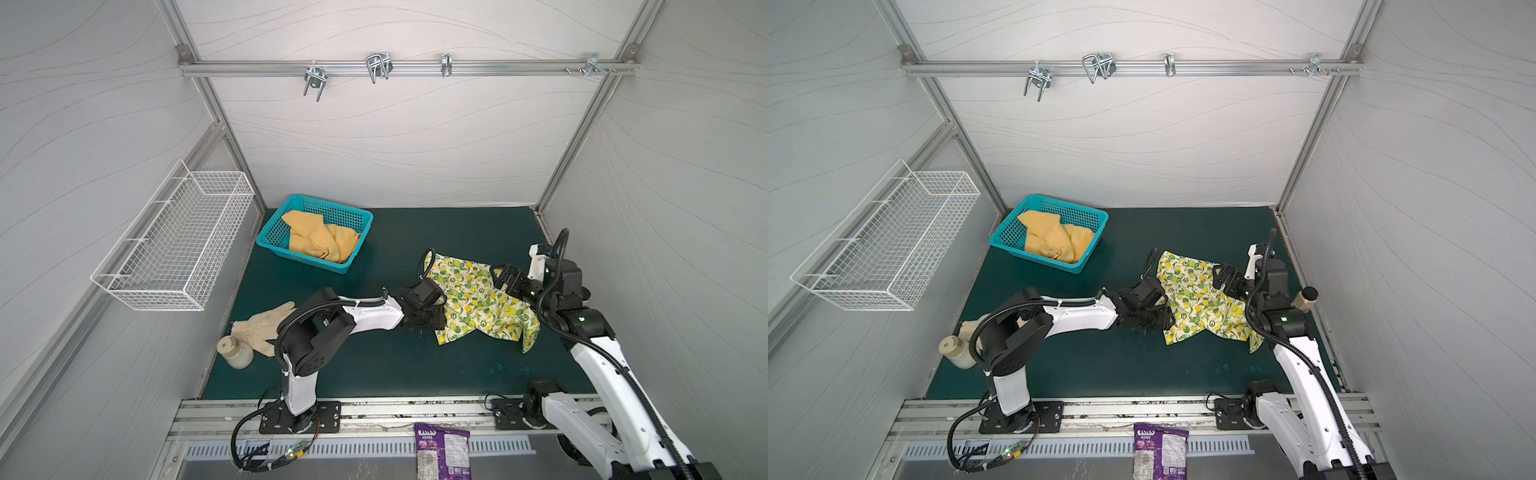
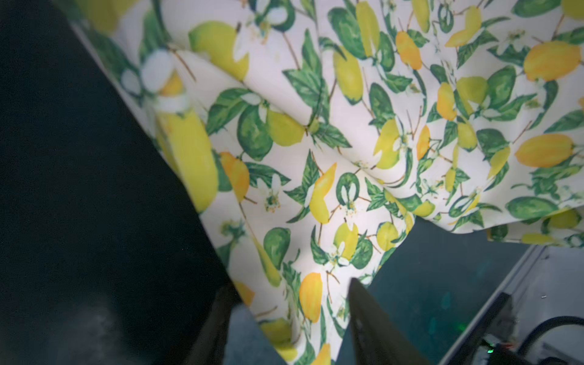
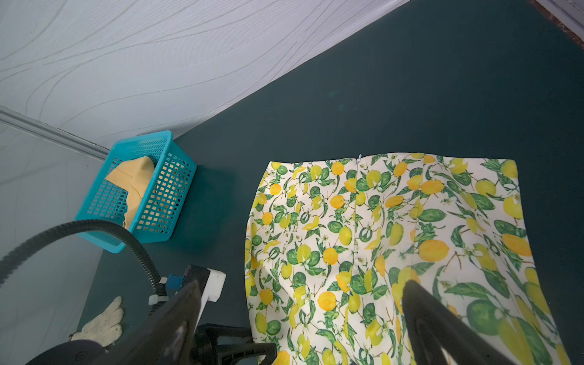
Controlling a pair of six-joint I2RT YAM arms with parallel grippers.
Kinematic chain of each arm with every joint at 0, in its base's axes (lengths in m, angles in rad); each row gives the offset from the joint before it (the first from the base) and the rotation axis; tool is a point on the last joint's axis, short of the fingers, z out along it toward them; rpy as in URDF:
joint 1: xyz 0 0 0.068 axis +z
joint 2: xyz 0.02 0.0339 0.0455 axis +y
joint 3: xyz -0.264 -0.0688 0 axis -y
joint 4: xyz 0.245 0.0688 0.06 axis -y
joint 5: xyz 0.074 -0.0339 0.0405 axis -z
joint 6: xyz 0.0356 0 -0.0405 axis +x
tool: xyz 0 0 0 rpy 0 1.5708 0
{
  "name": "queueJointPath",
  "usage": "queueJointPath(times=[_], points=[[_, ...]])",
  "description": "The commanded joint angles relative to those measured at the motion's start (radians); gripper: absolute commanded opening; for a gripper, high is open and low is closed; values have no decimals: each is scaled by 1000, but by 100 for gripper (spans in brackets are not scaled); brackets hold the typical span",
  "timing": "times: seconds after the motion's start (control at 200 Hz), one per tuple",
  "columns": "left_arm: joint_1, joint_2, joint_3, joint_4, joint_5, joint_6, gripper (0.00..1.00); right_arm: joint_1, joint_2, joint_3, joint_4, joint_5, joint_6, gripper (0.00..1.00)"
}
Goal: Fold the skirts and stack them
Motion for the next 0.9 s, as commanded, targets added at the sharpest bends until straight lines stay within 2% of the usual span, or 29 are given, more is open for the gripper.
queueJointPath(times=[0.0, 0.03, 0.095, 0.12, 0.175, 0.195, 0.235, 0.355, 0.54, 0.74, 0.896], points=[[-8, 28, 37, 13, 9, -12, 40, -7, -17, -11, 24, -21, 9, 99], [-7, 30, 39, 9, 10, -12, 35, -6, -15, -11, 24, -24, 7, 99], [-7, 33, 52, -17, 7, -11, 29, -7, -12, -10, 25, -27, 10, 99], [-7, 34, 57, -29, 6, -8, 22, -7, -13, -10, 26, -29, 10, 99], [-6, 32, 69, -54, -5, 1, 17, -6, -10, -10, 27, -32, 10, 99], [-5, 28, 72, -62, -12, 6, 11, -7, -11, -9, 28, -33, 9, 99], [-1, 19, 81, -81, -22, 15, 9, -6, -10, -9, 27, -33, 8, 99], [41, -22, 109, -141, -16, 54, 6, -7, -6, -12, 33, -41, 7, 99], [160, -101, 221, -317, 25, 161, 5, -6, 36, -12, 49, -59, 5, 99], [292, -125, 406, -527, 85, 296, 5, -6, 82, -17, 93, -62, 11, 99], [353, -87, 587, -672, 93, 388, 6, -5, 152, -29, 144, -76, 24, 99]])
